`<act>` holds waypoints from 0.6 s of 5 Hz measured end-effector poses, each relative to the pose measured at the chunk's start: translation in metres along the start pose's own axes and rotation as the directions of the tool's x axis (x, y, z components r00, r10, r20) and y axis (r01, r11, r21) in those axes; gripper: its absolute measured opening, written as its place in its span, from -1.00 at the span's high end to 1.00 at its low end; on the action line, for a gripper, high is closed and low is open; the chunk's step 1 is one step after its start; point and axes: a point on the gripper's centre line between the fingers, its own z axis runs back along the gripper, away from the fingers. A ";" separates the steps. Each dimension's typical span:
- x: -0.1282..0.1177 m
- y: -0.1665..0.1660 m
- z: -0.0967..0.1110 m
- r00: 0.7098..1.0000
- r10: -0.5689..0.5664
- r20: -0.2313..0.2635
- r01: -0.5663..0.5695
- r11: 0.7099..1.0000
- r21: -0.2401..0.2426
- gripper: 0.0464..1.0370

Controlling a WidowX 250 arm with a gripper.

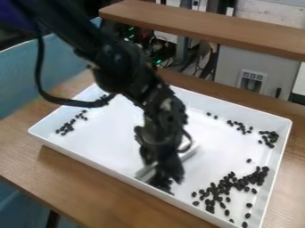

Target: Sweep into pile

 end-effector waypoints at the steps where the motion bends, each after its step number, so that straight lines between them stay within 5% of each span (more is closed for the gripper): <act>1: 0.019 -0.034 0.000 0.999 -0.027 0.027 0.028 1.000 -0.015 0.33; 3: 0.036 -0.066 0.004 0.998 -0.018 0.063 0.020 0.999 -0.042 0.33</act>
